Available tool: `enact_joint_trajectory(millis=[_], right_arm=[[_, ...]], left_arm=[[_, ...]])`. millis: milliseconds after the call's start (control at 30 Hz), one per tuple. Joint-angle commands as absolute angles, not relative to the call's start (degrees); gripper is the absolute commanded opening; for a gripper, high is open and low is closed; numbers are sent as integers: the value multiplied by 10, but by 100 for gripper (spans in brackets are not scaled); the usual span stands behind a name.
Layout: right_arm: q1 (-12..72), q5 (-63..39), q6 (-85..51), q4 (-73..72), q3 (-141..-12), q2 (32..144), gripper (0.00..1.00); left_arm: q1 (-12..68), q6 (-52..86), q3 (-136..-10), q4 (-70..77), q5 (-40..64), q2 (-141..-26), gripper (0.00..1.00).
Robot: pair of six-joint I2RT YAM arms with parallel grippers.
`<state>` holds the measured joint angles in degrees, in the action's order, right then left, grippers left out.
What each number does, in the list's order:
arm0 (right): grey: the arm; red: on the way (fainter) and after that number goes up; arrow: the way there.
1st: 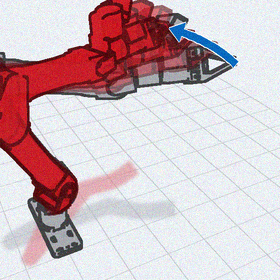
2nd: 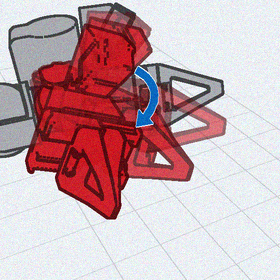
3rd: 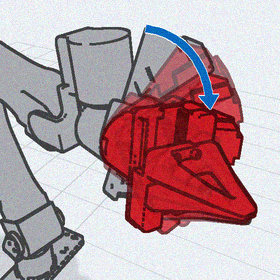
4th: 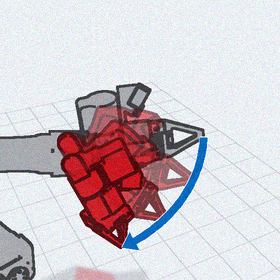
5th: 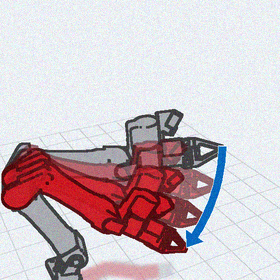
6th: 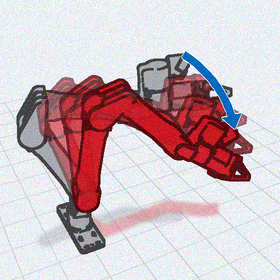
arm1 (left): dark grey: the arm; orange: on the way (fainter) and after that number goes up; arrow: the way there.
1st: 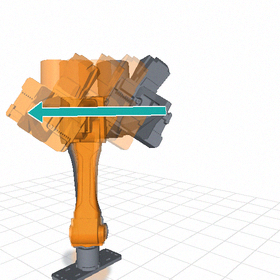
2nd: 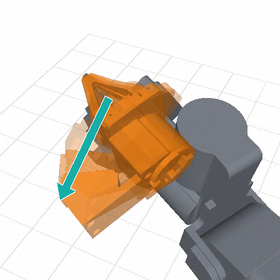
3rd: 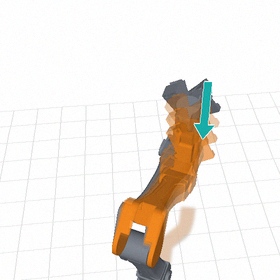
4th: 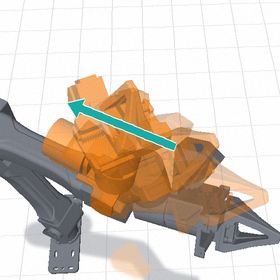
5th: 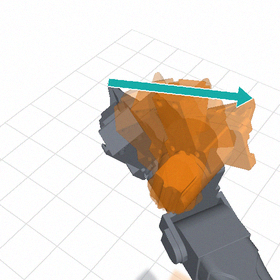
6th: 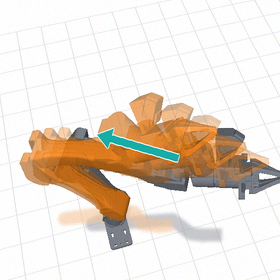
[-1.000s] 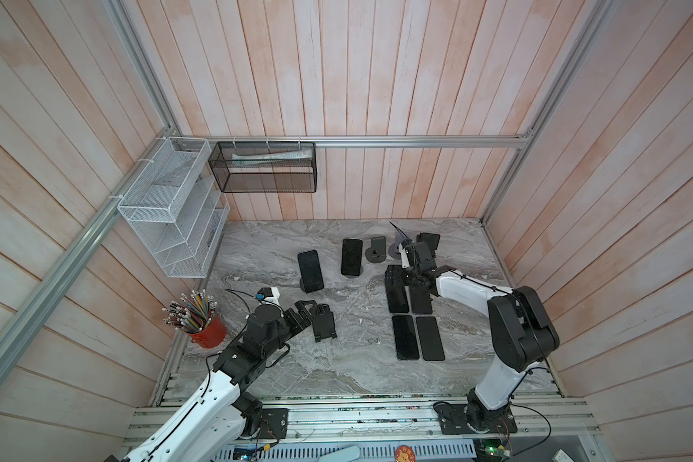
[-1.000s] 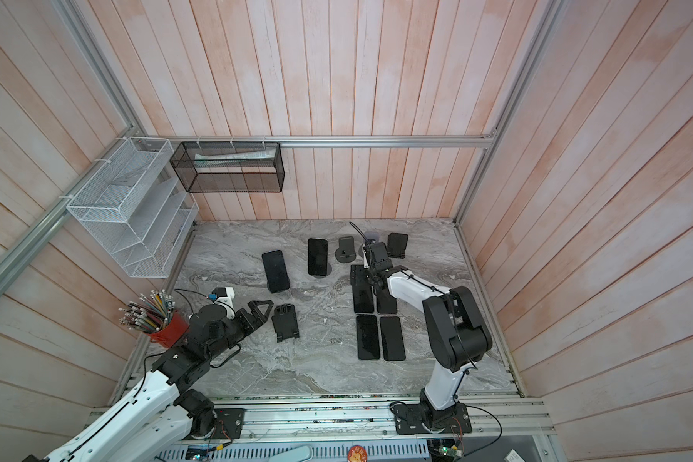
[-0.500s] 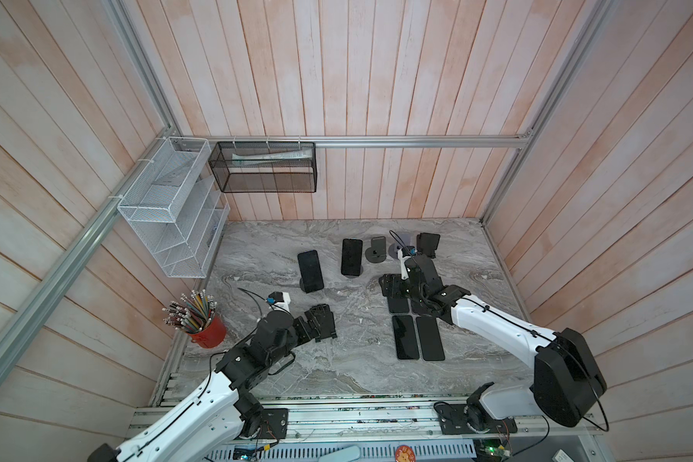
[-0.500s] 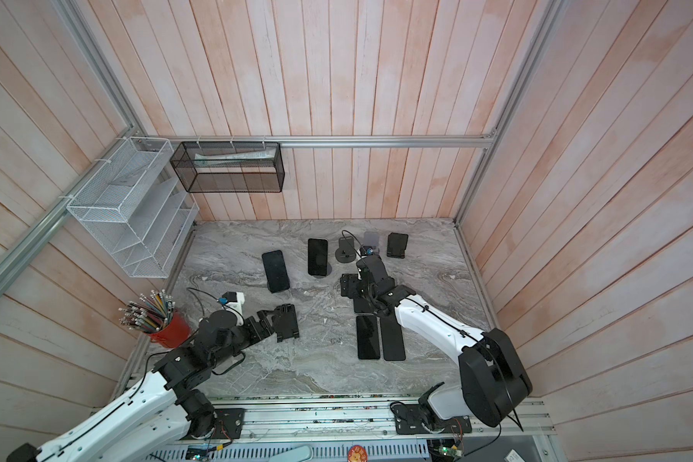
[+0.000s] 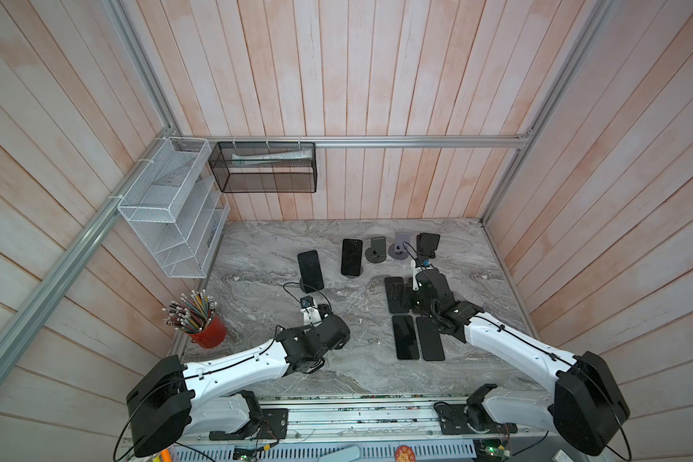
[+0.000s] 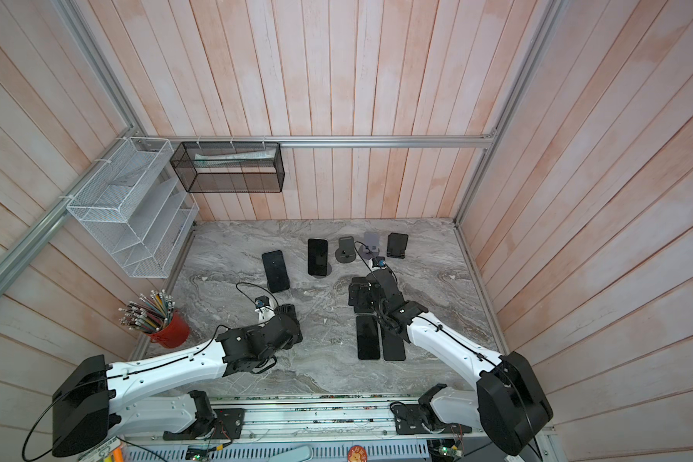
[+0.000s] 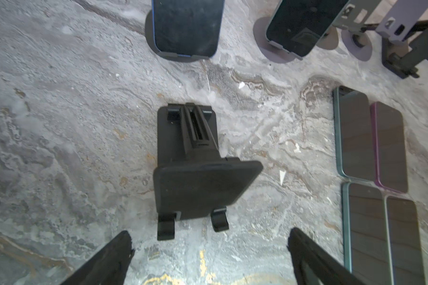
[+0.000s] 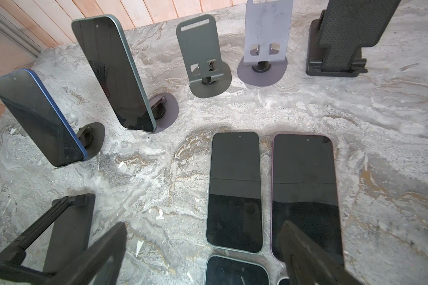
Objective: Remove the phone from the phone stand
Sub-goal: Pick up the phone stand from the center of the table.
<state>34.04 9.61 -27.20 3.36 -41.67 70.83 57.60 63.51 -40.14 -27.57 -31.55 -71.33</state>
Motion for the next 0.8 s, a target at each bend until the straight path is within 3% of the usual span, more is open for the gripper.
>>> enact_joint_trajectory(millis=[0,200,633,767], right_arm=[[334,105,-266,9,-409,697,98],[331,97,-258,2,-407,702,98],[326,84,-253,-21,-396,704,98],[325,79,-252,-29,-390,706,98]], left_arm=[[578,636,-413,-261,-388,-734,100],[578,561,-361,-111,-377,-736,92],[552,536,-416,-160,-390,-832,91],[520,517,-408,-138,-381,-839,86]])
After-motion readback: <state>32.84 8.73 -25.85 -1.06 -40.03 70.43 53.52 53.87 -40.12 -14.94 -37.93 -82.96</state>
